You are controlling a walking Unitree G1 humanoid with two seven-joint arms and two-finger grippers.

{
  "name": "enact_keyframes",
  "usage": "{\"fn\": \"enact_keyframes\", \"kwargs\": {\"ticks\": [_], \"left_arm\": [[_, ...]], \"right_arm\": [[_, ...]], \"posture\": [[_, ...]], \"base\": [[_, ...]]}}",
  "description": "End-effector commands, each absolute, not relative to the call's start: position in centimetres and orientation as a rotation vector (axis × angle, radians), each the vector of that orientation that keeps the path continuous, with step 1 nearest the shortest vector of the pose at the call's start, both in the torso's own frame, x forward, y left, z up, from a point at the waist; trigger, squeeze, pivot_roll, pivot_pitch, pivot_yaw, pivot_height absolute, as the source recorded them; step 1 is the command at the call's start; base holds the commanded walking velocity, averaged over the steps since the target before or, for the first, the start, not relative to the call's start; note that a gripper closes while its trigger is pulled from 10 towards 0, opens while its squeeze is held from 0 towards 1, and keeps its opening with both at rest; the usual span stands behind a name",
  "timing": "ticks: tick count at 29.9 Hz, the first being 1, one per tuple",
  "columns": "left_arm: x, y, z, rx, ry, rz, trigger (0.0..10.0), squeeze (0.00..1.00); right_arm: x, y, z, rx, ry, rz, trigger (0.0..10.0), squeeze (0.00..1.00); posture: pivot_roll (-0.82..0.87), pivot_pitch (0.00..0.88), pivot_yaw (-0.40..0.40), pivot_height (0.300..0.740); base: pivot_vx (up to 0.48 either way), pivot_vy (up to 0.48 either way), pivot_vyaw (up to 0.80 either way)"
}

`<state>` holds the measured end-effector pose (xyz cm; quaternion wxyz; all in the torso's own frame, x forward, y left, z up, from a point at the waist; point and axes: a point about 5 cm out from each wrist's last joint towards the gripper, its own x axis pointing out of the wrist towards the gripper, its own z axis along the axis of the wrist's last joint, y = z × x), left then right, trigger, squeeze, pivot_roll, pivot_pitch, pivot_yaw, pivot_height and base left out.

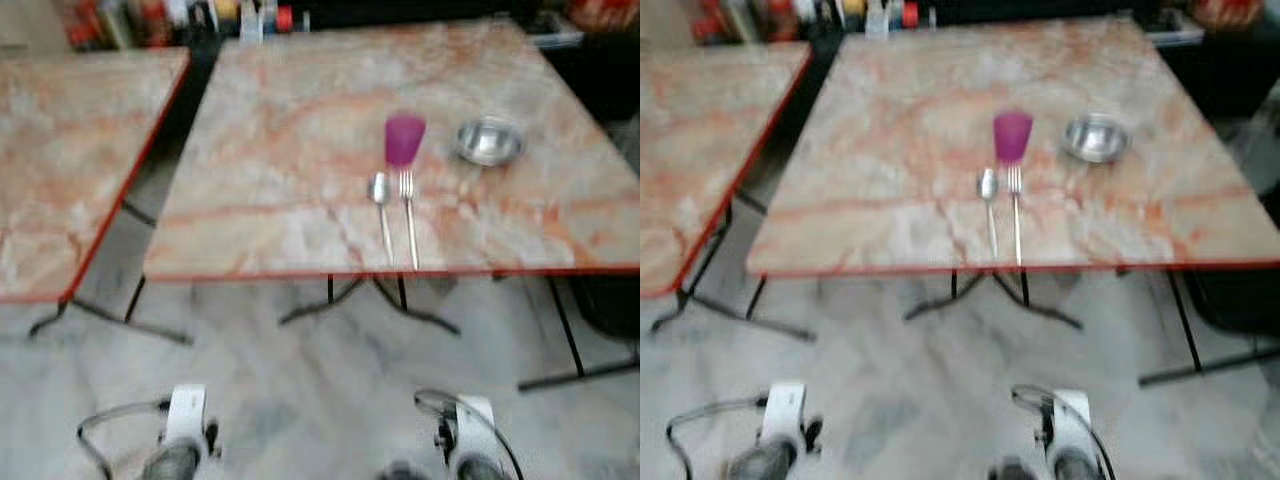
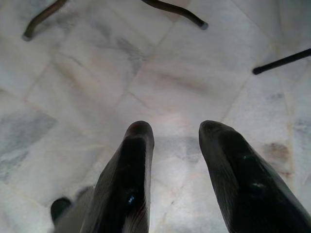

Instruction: Setting the table

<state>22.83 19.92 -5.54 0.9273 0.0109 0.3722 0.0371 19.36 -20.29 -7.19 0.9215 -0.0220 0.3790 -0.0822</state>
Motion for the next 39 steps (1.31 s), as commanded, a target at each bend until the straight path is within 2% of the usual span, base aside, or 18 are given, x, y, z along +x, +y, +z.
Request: {"fn": "enact_keyframes", "kwargs": {"ticks": [1, 8, 17, 26, 34, 39], "left_arm": [[22.1, 19.7, -6.1, 0.01, 0.791, 0.082, 10.0, 0.0], [22.3, 19.6, -6.0, 0.008, 0.789, 0.083, 10.0, 0.0], [22.3, 19.7, -6.0, 0.011, 0.787, 0.091, 10.0, 0.0], [22.2, 20.0, -6.0, 0.016, 0.79, 0.095, 10.0, 0.0], [22.0, 19.6, -6.1, 0.004, 0.789, 0.097, 10.0, 0.0], [21.9, 19.6, -6.2, 0.001, 0.788, 0.097, 10.0, 0.0]], "right_arm": [[18.9, -20.8, -7.4, -0.043, 0.799, -0.182, 10.0, 0.0], [18.8, -20.3, -7.5, -0.03, 0.802, -0.18, 10.0, 0.0], [18.2, -19.5, -7.9, -0.006, 0.823, -0.162, 10.0, 0.0], [18.7, -19.1, -7.7, -0.006, 0.789, -0.129, 10.0, 0.0], [18.7, -20.8, -7.4, -0.044, 0.793, -0.126, 10.0, 0.0], [18.7, -21.0, -7.4, -0.044, 0.795, -0.128, 10.0, 0.0]], "posture": [[-0.16, 0.18, 0.062, 0.74], [-0.16, 0.19, 0.071, 0.74], [-0.16, 0.193, 0.083, 0.74], [-0.18, 0.157, 0.085, 0.74], [-0.18, 0.126, 0.054, 0.74], [-0.18, 0.12, 0.052, 0.74]], "base": [[0.266, 0.0, 0.0], [0.264, 0.0, 0.0], [0.0, 0.0, 0.0], [0.0, 0.0, 0.0], [0.0, 0.0, 0.0], [0.0, 0.0, 0.0]]}}
